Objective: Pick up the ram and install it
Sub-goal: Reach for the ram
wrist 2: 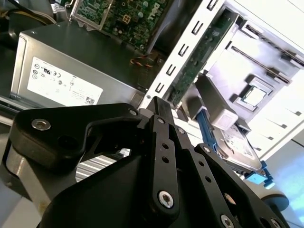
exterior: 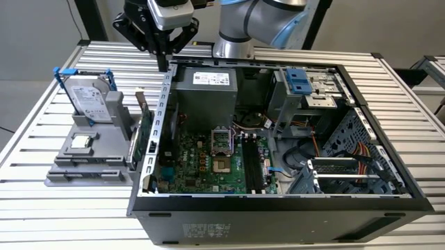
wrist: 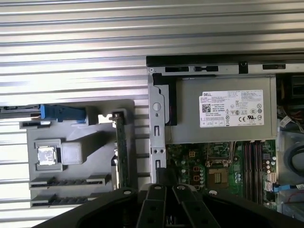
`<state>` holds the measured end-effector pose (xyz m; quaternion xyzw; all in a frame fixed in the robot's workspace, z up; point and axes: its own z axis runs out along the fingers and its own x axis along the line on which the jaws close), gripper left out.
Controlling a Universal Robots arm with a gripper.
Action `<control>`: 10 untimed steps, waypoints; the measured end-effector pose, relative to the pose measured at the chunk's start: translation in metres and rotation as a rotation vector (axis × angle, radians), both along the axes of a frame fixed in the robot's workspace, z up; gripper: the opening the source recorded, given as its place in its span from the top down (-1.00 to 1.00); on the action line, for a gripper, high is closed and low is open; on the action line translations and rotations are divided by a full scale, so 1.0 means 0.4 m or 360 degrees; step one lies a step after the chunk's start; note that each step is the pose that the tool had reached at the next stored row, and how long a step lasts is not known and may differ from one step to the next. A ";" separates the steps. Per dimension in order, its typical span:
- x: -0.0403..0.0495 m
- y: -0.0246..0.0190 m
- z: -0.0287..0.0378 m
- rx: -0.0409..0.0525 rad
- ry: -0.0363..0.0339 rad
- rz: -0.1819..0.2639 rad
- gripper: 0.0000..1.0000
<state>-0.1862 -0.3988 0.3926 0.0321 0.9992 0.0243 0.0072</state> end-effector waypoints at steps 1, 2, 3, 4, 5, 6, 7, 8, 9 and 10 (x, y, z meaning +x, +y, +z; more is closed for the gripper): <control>-0.002 0.000 0.000 0.0000 0.0000 0.0000 1.00; -0.004 0.000 0.000 0.0000 0.0001 0.0000 1.00; -0.006 0.000 0.000 0.0000 0.0001 0.0000 1.00; -0.009 0.000 0.000 0.0000 0.0001 0.0000 1.00; -0.012 0.000 0.000 0.0000 0.0001 0.0000 1.00; -0.014 0.000 0.000 0.0000 0.0001 0.0000 1.00; -0.017 0.000 0.000 0.0000 0.0001 0.0000 1.00; -0.020 0.000 0.000 0.0000 0.0001 0.0000 1.00; -0.023 0.000 0.000 0.0000 0.0001 0.0000 1.00; -0.026 0.000 0.000 0.0000 0.0001 0.0000 1.00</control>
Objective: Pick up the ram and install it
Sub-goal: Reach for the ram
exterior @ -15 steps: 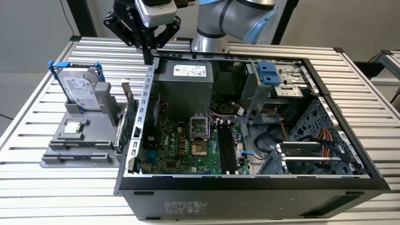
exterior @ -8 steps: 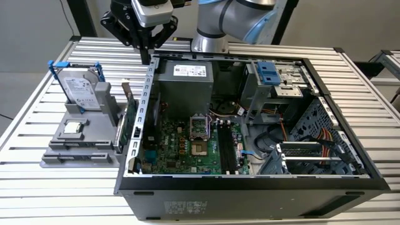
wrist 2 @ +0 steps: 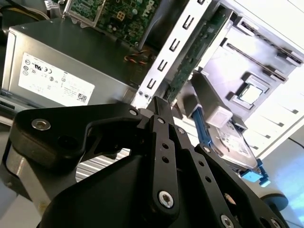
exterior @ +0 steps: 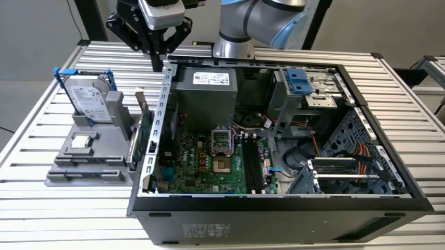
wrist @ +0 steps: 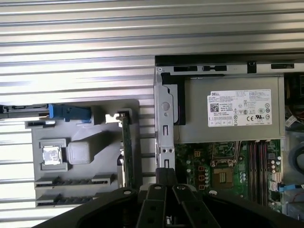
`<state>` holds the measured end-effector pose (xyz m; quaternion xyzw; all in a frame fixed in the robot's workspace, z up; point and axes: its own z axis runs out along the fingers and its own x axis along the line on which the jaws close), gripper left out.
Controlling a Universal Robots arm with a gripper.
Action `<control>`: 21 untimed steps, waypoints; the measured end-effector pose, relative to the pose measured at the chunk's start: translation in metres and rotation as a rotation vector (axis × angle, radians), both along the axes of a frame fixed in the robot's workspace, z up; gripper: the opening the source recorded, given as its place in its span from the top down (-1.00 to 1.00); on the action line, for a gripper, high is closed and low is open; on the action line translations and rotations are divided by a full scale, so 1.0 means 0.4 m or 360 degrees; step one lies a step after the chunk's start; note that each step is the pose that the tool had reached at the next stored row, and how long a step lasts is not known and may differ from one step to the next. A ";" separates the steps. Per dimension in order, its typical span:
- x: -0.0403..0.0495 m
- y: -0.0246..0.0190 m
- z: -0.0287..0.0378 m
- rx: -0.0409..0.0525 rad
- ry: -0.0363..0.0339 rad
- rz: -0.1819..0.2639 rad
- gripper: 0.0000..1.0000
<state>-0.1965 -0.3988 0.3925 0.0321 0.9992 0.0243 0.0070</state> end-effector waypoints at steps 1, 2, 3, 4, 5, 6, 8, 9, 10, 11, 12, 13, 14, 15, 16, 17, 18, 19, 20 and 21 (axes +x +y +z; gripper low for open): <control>-0.003 0.000 0.000 0.0000 0.0000 0.0000 1.00; -0.006 0.000 0.000 0.0000 0.0001 0.0000 1.00; -0.008 0.000 0.000 0.0000 0.0002 0.0000 1.00; -0.011 0.000 0.000 0.0000 0.0003 0.0000 1.00; -0.014 0.000 0.000 0.0000 0.0005 0.0000 1.00; -0.017 0.000 0.000 0.0000 0.0007 0.0000 1.00; -0.023 0.000 0.000 0.0000 0.0012 0.0000 1.00; -0.027 0.000 0.000 0.0000 0.0014 0.0000 1.00; -0.031 0.000 0.000 0.0000 0.0015 0.0000 1.00; -0.035 0.000 0.000 0.0000 0.0016 0.0000 1.00; -0.039 0.000 0.000 0.0000 0.0016 0.0000 1.00; -0.043 0.000 0.000 0.0000 0.0016 0.0000 1.00; -0.048 0.000 0.000 0.0000 0.0016 0.0000 1.00; -0.051 0.000 0.000 0.0000 0.0016 0.0000 1.00; -0.055 0.000 0.000 0.0000 0.0016 0.0000 1.00; -0.059 0.000 0.000 0.0000 0.0016 0.0000 1.00; -0.062 0.000 0.000 0.0000 0.0016 0.0000 1.00; -0.066 0.000 0.000 0.0000 0.0016 0.0000 1.00; -0.069 0.000 0.000 0.0000 0.0016 0.0000 1.00; -0.073 0.000 0.000 0.0000 0.0016 0.0000 1.00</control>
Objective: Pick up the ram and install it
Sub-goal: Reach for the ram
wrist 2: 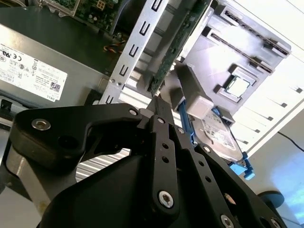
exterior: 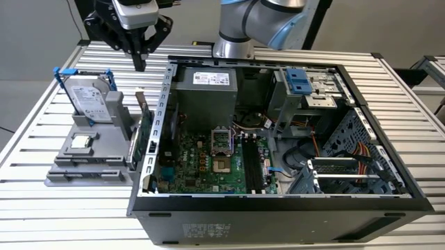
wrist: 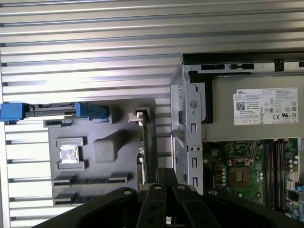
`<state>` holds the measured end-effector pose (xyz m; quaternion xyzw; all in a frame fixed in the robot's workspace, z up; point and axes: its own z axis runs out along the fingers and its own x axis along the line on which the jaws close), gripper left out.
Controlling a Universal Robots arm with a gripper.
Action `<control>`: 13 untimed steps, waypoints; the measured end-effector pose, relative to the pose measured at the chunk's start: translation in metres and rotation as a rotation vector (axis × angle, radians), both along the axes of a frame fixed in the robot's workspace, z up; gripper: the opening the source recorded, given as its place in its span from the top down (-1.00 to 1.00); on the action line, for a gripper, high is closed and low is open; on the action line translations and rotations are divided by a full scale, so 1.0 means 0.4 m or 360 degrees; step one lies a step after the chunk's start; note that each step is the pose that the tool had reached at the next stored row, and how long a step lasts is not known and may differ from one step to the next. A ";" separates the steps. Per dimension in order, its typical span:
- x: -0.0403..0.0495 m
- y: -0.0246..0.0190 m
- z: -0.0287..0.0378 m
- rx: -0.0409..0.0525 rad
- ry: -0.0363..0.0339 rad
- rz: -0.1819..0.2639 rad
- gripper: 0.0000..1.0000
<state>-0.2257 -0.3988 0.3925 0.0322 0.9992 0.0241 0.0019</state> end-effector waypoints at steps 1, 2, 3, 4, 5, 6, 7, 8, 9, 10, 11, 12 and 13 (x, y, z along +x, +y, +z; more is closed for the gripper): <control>-0.004 0.000 0.000 0.0000 0.0000 0.0000 1.00; -0.008 0.000 0.000 0.0000 0.0000 0.0000 1.00; -0.011 0.000 0.000 0.0000 0.0000 0.0000 1.00; -0.015 0.000 0.000 0.0000 0.0000 0.0000 1.00; -0.019 0.000 0.000 0.0000 0.0000 0.0000 1.00; -0.022 0.000 0.000 0.0000 0.0000 0.0000 1.00; -0.026 0.000 0.000 0.0000 0.0000 0.0000 1.00; -0.030 0.000 0.000 0.0000 0.0000 0.0000 1.00; -0.034 0.000 0.000 0.0000 0.0000 0.0000 1.00; -0.038 0.000 0.000 0.0000 0.0000 0.0000 1.00; -0.042 0.000 0.000 0.0000 0.0000 0.0000 1.00; -0.046 0.000 0.000 0.0000 0.0000 0.0000 1.00; -0.050 0.000 0.000 0.0000 0.0000 0.0000 1.00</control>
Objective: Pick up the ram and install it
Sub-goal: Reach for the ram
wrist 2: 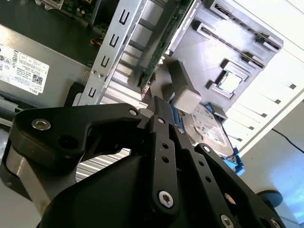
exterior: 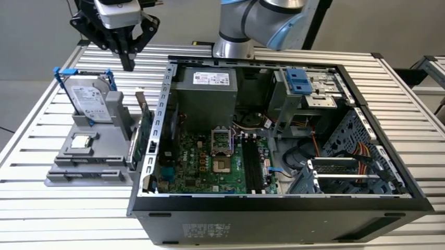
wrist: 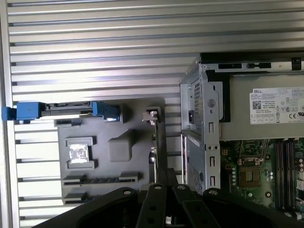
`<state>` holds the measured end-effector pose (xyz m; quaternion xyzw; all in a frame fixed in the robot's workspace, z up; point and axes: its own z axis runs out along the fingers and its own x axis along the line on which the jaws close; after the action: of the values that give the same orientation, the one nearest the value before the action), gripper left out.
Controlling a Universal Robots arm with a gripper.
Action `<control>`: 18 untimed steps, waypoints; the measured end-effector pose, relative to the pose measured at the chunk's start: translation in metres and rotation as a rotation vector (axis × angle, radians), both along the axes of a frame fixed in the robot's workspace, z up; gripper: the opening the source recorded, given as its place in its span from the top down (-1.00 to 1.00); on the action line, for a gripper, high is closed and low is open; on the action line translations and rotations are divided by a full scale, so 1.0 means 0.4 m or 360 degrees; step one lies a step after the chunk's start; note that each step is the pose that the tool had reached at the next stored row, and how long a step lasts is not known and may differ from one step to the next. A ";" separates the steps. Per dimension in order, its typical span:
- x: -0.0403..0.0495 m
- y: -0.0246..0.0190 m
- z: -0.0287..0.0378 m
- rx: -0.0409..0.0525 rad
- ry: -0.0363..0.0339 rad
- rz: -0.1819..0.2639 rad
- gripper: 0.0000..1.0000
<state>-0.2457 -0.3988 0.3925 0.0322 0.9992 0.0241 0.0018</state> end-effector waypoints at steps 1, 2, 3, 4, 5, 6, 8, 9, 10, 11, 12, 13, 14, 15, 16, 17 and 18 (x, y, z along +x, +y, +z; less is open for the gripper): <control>-0.004 0.000 0.000 0.0000 0.0000 0.0000 1.00; -0.009 0.000 0.000 0.0000 0.0000 0.0000 1.00; -0.013 0.000 0.000 0.0000 0.0000 0.0000 1.00; -0.017 0.000 0.000 0.0000 0.0000 0.0000 1.00; -0.021 0.000 0.000 0.0000 0.0000 0.0000 1.00; -0.025 0.000 0.000 0.0000 0.0000 0.0000 1.00; -0.034 0.000 0.000 0.0000 0.0000 0.0000 1.00; -0.038 0.000 0.000 0.0000 0.0000 0.0000 1.00; -0.043 0.000 0.000 0.0000 0.0000 0.0001 1.00; -0.047 0.000 0.000 0.0000 0.0000 0.0002 1.00; -0.051 0.000 0.000 0.0000 0.0000 0.0003 1.00; -0.055 0.000 0.000 0.0000 0.0000 0.0006 1.00; -0.059 0.000 0.000 0.0000 0.0000 0.0009 1.00; -0.063 0.000 0.000 0.0000 0.0000 0.0013 1.00; -0.066 0.000 0.000 0.0000 0.0000 0.0020 1.00; -0.069 0.000 0.000 0.0000 0.0000 0.0029 1.00; -0.073 0.000 0.000 0.0000 0.0000 0.0037 1.00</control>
<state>-0.2747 -0.3988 0.3923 0.0206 0.9995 0.0241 0.0015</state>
